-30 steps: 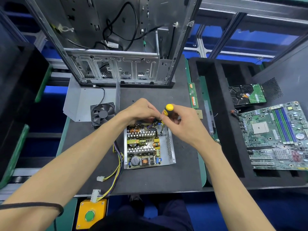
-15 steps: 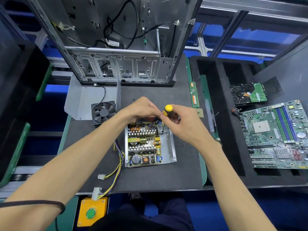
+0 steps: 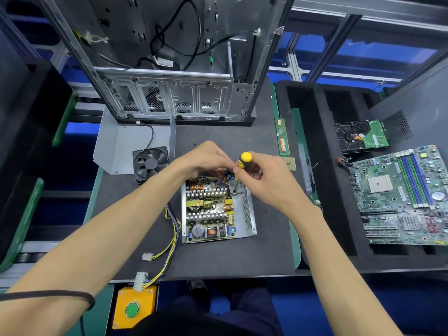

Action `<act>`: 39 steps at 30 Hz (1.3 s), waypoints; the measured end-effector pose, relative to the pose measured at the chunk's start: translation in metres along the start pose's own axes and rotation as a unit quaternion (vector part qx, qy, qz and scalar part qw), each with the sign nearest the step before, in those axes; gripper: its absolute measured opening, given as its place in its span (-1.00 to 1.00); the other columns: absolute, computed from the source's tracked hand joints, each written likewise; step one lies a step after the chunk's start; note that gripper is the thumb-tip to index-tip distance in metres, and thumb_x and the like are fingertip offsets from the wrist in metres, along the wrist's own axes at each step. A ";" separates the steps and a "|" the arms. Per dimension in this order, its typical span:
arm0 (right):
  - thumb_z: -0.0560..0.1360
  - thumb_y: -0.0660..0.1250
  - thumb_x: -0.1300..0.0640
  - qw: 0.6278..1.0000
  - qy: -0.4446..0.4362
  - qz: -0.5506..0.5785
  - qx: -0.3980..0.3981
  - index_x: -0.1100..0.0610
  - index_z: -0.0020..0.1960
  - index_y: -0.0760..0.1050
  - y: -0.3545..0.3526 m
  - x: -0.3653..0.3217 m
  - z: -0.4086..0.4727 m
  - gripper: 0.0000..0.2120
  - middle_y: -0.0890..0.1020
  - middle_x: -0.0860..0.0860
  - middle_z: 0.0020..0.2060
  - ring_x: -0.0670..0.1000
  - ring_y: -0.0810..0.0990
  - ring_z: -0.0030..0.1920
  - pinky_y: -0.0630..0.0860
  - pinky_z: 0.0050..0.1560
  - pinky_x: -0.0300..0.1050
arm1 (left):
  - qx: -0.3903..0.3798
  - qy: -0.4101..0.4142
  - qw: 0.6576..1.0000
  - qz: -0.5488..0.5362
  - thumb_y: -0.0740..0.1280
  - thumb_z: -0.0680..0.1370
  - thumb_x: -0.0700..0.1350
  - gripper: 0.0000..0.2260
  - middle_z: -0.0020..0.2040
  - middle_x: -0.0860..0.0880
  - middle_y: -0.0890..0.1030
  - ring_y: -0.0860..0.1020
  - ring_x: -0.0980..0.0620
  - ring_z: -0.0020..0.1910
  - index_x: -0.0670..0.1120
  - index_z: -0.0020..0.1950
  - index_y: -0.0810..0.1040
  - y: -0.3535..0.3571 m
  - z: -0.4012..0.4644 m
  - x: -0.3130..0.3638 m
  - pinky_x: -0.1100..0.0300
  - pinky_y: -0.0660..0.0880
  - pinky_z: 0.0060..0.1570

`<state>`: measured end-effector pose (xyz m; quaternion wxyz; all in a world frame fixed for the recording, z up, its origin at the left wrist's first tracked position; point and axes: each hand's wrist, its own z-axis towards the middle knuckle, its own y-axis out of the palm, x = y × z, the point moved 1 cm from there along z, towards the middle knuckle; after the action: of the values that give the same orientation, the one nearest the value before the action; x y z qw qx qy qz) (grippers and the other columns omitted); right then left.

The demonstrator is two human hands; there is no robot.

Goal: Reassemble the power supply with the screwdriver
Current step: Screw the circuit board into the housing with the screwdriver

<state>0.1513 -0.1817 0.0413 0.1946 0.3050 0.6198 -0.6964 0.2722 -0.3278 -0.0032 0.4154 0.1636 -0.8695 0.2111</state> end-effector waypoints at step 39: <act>0.26 0.35 -0.22 0.999 0.044 0.019 0.007 0.06 -0.09 0.51 0.012 0.004 0.003 -0.60 0.54 -0.07 -0.40 -0.06 0.42 -0.38 0.43 -0.31 -0.02 | 0.096 0.243 0.884 0.387 0.45 0.49 0.12 -0.76 -0.36 0.12 0.52 0.50 0.08 -0.30 -0.03 -0.12 0.55 0.010 -0.095 0.070 0.15 0.39 -0.28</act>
<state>0.1557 -0.1863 0.0302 0.1785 0.3485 0.6170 -0.6827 0.2875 -0.2795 0.1034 0.4813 -0.2033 -0.7111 0.4705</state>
